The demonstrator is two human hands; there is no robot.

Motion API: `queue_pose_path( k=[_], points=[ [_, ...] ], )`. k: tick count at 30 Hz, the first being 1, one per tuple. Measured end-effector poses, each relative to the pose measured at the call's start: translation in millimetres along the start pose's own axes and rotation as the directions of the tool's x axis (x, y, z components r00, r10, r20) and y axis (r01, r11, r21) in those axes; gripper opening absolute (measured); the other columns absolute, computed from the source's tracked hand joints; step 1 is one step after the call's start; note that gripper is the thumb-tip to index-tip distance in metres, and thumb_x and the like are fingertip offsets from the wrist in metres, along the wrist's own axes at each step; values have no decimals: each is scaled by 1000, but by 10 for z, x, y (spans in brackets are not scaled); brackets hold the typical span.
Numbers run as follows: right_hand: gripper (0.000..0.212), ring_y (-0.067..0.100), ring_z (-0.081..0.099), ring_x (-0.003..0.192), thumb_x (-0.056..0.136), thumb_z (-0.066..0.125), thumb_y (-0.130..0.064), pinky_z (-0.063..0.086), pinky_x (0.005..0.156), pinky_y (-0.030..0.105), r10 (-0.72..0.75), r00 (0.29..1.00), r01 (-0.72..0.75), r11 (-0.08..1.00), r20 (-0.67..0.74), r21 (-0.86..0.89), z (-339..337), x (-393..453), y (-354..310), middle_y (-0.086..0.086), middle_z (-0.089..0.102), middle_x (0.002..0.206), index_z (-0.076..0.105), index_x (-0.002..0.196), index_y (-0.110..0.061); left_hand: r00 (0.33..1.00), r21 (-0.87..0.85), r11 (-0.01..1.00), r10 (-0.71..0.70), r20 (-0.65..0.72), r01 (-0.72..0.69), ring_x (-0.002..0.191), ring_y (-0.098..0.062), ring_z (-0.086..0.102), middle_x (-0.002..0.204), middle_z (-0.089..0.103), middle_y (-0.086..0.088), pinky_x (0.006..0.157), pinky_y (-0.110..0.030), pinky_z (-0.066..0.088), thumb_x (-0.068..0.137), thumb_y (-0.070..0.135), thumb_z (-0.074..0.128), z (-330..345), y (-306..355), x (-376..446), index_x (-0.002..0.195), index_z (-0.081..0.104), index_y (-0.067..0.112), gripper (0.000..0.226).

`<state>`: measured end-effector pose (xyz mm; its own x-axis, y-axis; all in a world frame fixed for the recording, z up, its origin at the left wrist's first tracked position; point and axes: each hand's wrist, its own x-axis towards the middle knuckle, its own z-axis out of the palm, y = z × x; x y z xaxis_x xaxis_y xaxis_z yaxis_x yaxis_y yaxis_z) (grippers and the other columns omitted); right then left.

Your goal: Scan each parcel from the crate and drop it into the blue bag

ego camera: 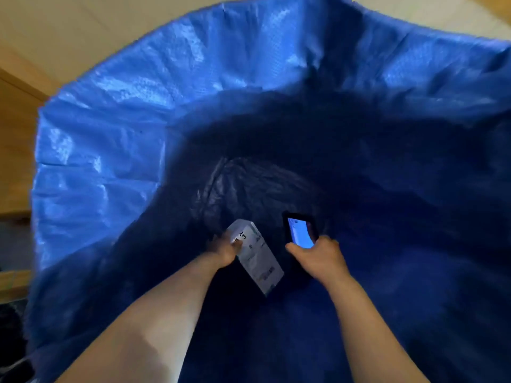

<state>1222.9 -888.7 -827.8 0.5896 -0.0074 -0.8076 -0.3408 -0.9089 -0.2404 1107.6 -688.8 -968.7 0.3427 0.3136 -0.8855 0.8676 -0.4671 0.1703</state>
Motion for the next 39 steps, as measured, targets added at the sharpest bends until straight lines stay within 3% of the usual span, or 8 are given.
queue_pose_path(
  k=[5,9,13,21,29,34,39],
  points=[
    [65,26,58,93,77,72,-54,45,70,28,27,1000,-27,999,13,-19,210,223,117,10,54,114,57,116,-5,999,67,997,33,-26,-31,132,-34,43,151,40,-13,110,-41,37,101,41,40,175,-37,183,151,30,18,56],
    [68,26,59,95,76,74,-53,44,71,28,-2,1000,2,1000,-6,-23,169,68,65,12,55,117,55,120,-4,997,41,998,44,-64,-41,127,-31,47,146,45,-9,107,-40,41,98,37,42,133,-9,-53,146,37,20,51],
    [75,29,57,106,77,72,-54,47,78,30,-13,1000,13,998,-11,-59,-43,-368,-101,13,50,125,50,129,-4,991,166,982,110,-79,-95,128,-30,46,144,46,-11,106,-37,42,99,39,43,-129,109,-559,141,42,15,48],
    [69,23,54,91,80,70,-51,45,73,32,-78,997,77,995,-14,-56,-909,-1822,-510,7,44,113,48,124,-4,927,379,892,331,-177,-247,131,-28,42,143,46,-5,106,-39,37,97,36,44,-1060,460,-2275,143,40,17,50],
    [61,17,65,87,68,69,-58,49,64,27,-227,969,220,972,98,84,-1573,-3361,-886,4,64,108,57,111,-17,743,269,866,500,-445,-422,133,-19,42,146,44,4,110,-31,33,98,35,47,-1955,503,-4129,144,42,20,48],
    [65,16,68,82,60,71,-62,49,60,25,-397,910,395,918,120,39,-1739,-4120,-1246,2,66,101,60,106,-18,696,55,867,434,-571,-495,135,-18,39,149,39,2,109,-29,33,101,31,45,-2360,215,-4989,146,38,20,47],
    [46,15,67,82,76,77,-49,48,60,24,-546,828,555,830,127,-48,-1634,-4677,-1513,2,66,100,60,105,-18,611,3,865,357,-707,-501,134,-18,39,145,42,-1,107,-27,31,100,30,48,-2547,-322,-5598,144,40,19,46]
  ],
)
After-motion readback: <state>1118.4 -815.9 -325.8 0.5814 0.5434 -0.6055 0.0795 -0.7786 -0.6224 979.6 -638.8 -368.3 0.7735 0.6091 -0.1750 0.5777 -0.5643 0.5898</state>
